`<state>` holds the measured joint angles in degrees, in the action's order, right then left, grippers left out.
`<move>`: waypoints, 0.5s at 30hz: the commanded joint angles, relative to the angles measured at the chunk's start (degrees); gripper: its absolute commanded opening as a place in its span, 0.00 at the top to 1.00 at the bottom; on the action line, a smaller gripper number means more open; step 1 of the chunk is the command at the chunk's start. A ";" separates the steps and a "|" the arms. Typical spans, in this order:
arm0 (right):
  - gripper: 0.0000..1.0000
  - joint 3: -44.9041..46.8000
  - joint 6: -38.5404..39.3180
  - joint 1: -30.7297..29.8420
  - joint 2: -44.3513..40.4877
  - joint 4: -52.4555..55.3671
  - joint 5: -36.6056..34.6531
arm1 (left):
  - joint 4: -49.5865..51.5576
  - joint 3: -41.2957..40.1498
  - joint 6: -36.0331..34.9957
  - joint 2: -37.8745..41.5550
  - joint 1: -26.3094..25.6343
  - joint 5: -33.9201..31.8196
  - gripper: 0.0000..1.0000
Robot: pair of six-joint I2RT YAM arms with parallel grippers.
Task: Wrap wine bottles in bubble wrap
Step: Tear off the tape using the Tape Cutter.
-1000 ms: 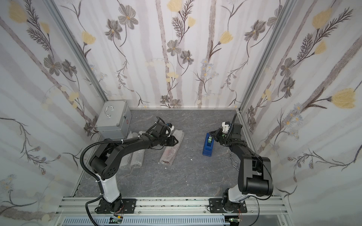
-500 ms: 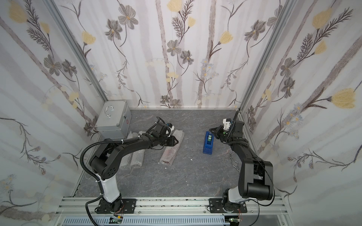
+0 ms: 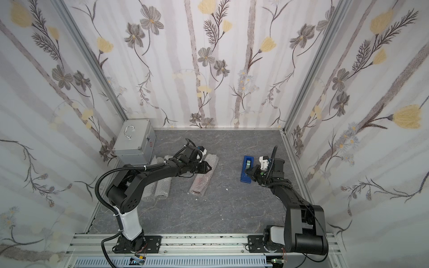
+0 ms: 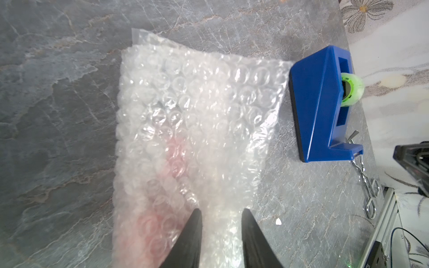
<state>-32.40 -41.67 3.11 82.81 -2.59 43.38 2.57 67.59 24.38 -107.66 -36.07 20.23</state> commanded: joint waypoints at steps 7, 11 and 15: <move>1.00 4.69 2.31 -0.04 -4.78 1.30 -0.63 | 3.24 -0.10 0.18 -0.59 -0.10 -0.64 0.67; 1.00 6.37 3.20 -0.04 -6.40 2.60 -1.38 | 3.19 -0.27 0.21 -0.60 -0.14 -0.77 0.67; 1.00 7.69 4.49 -0.08 -6.39 3.51 -3.09 | 3.14 -0.27 0.35 -0.54 -0.08 -0.64 0.67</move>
<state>-25.43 -38.76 3.11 76.38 -0.08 40.95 2.26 67.59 24.38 -107.90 -36.18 20.25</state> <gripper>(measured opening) 0.049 0.325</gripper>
